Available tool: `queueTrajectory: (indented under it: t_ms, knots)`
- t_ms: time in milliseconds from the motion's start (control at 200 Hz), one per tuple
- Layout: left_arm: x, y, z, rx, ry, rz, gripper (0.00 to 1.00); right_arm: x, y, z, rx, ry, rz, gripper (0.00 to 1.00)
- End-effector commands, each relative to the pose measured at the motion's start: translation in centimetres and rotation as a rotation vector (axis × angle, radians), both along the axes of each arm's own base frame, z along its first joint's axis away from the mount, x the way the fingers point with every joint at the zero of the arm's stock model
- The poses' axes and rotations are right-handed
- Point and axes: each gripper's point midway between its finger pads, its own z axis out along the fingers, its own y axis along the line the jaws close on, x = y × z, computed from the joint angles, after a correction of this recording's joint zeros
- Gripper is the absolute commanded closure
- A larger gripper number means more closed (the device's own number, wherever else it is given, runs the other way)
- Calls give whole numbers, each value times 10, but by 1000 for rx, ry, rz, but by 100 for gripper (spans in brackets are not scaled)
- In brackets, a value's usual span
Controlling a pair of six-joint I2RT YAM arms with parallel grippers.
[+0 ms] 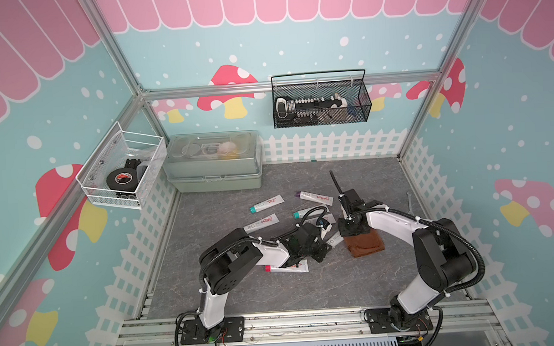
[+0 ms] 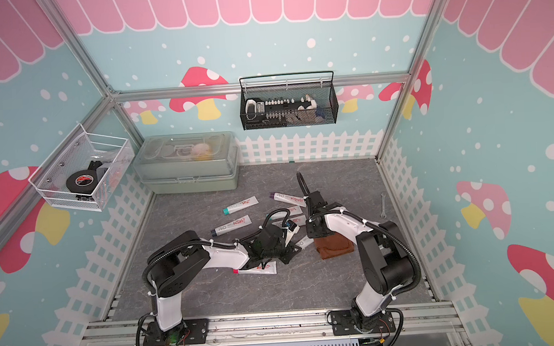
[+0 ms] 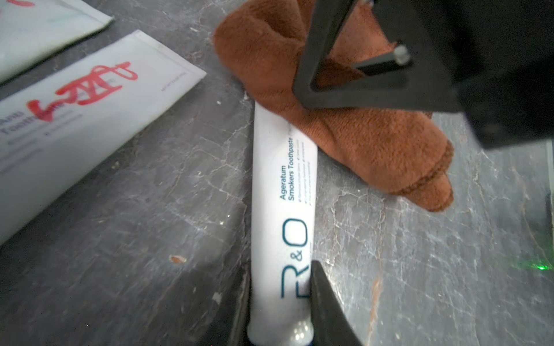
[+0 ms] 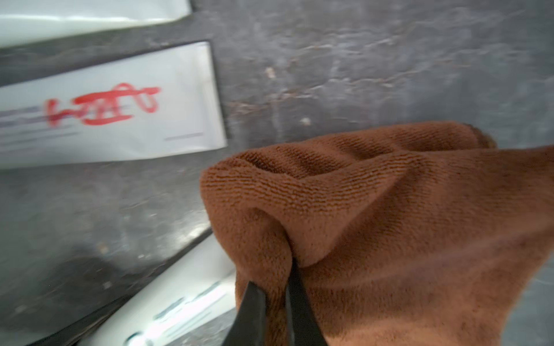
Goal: Wipe the surface of the toothpaste tube
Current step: Wipe the dirt from the toothpaste tube.
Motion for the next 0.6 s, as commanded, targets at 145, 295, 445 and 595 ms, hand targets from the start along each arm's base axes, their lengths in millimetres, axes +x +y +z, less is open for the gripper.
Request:
queueTrajectory:
  t_ms: [145,295,445,595]
  knots:
    - [-18,24,-44,124,96,13,83,-4,-44,-25,-182,106,-84,91]
    - [-18,25,-44,126,97,13,83,6,-43,-1,-68,19,-128,91]
    - [-18,24,-45,124,99,11,83,9,-13,30,120,-42,-71,91]
    - [-19,23,-46,122,102,8,83,0,18,36,287,-17,-16,91]
